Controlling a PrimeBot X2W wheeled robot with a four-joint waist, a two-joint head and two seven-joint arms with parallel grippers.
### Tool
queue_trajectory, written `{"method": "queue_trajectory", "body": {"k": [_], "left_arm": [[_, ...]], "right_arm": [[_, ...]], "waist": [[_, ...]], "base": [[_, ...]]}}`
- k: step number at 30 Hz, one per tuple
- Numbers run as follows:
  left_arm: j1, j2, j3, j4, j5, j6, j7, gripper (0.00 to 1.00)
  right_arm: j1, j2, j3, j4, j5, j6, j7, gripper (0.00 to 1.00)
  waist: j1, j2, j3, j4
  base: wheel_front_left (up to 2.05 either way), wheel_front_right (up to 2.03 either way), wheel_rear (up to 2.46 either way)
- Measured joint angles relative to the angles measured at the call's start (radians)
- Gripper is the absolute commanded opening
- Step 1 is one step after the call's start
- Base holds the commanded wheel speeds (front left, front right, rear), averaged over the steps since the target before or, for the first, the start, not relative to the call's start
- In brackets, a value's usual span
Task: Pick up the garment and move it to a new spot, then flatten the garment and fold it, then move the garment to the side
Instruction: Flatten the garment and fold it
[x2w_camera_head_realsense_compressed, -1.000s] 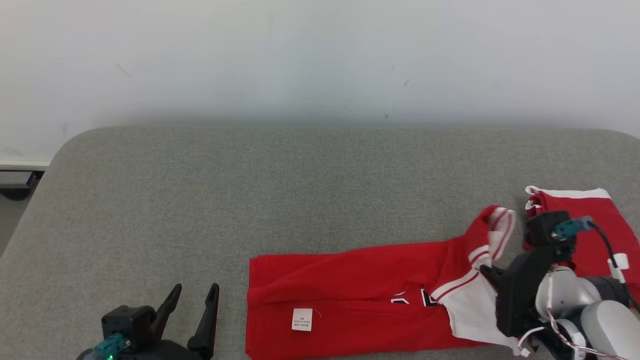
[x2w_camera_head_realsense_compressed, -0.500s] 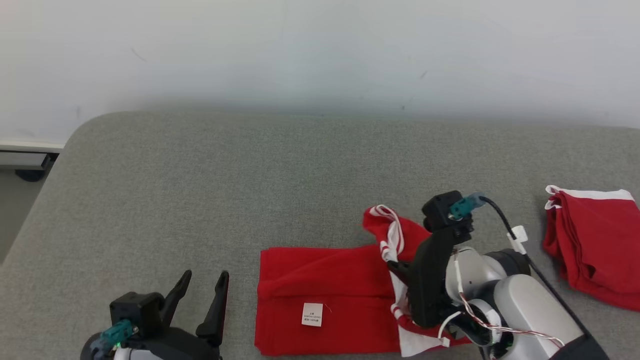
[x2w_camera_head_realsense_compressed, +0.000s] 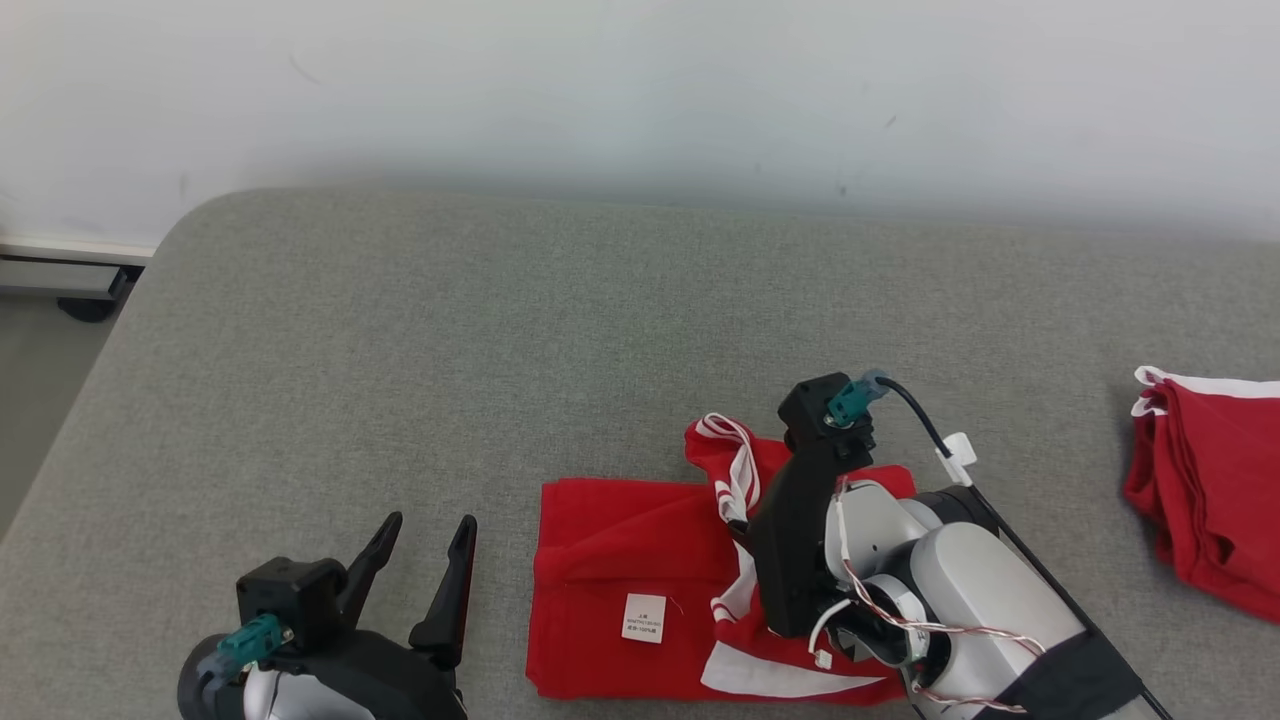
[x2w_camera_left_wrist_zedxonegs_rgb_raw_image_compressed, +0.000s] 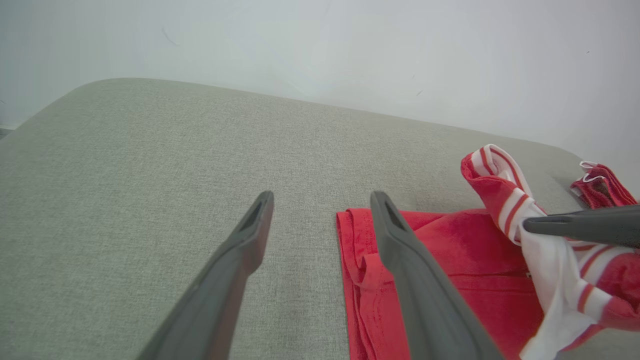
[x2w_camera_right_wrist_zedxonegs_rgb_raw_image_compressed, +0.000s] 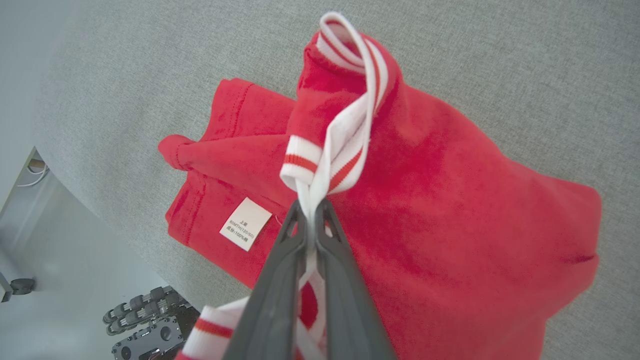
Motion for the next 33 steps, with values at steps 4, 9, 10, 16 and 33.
{"method": "queue_trajectory", "body": {"k": [4,9,10,16,33], "left_arm": [[0.0,-0.001,0.0,0.006,0.009,0.0,0.0,1.0],[-0.003,-0.006,-0.003,0.012,0.015,-0.006,0.0,1.0],[-0.005,-0.006,-0.004,0.015,0.015,-0.007,0.0,1.0],[-0.017,-0.01,-0.009,0.028,0.015,-0.008,-0.001,1.0],[-0.018,-0.011,-0.016,0.046,0.015,-0.016,-0.003,1.0]], "right_arm": [[-0.029,0.005,0.026,0.043,0.002,-0.001,-0.015,0.0],[-0.056,0.006,0.06,0.078,0.02,-0.008,-0.036,0.0],[-0.057,0.006,0.068,0.084,0.024,-0.008,-0.039,0.0],[-0.069,0.005,0.189,0.093,0.112,-0.015,-0.088,0.0],[-0.146,0.004,0.252,0.201,0.225,-0.018,-0.28,1.0]], "waist": [[0.0,0.0,0.005,0.006],[0.0,0.0,0.008,0.012],[0.0,0.0,0.008,0.013],[0.0,0.0,0.007,0.023],[-0.0001,0.0,0.005,0.043]], "base": [[0.0,0.0,0.0],[0.0,0.0,0.0],[0.0,0.0,0.0],[0.0,0.0,0.0],[0.0,0.0,0.0]]}}
